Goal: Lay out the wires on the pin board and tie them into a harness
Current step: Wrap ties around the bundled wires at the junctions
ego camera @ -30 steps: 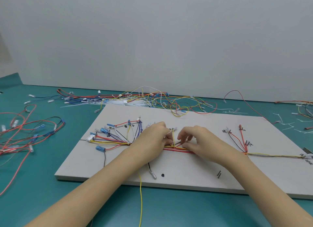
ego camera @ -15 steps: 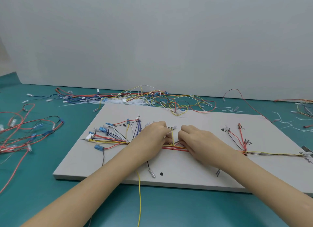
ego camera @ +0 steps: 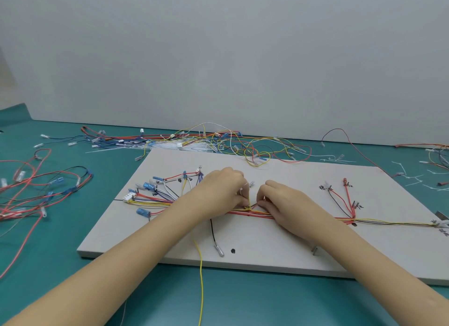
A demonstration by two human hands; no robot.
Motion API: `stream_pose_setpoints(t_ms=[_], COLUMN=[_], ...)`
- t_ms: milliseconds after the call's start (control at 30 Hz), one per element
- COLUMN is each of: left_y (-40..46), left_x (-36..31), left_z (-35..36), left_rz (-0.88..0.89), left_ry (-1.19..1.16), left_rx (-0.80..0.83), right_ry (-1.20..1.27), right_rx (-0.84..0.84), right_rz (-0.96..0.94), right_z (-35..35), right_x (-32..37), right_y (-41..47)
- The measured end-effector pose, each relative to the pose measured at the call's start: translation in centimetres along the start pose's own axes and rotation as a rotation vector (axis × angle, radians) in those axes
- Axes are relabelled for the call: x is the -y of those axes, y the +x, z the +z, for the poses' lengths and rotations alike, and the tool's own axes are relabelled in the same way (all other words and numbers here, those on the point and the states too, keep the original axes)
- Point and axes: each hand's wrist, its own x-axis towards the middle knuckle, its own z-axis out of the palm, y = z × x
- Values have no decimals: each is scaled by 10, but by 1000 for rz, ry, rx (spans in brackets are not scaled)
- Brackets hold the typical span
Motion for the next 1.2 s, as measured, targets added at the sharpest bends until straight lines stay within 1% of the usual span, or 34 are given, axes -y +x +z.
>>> stream_pose_setpoints(t_ms=[200, 333, 433, 533, 767, 967, 1100, 1200], left_y=[9, 14, 16, 16, 13, 13, 10, 7], left_x=[7, 10, 12, 14, 14, 13, 15, 18], left_z=[-9, -12, -11, -9, -6, -7, -8, -13], left_rz=[-124, -167, -188, -203, -205, -191, -180, -147], left_ry=[-312, -374, -362, -374, -434, -481, -507, -489], left_rx=[120, 165, 156, 147, 121, 183, 201, 278], right_ry=[263, 347, 329, 312, 358, 395, 317, 236], right_rx=[-136, -96, -76, -102, -90, -1, -12, 8], right_rz=[169, 138, 110, 93, 140, 136, 109, 81], right_z=[3, 0, 3, 6, 6, 0, -2, -2], right_x=[2, 8, 12, 14, 14, 9, 10, 14], right_y=[-4, -7, -12, -18, -14, -13, -10, -10])
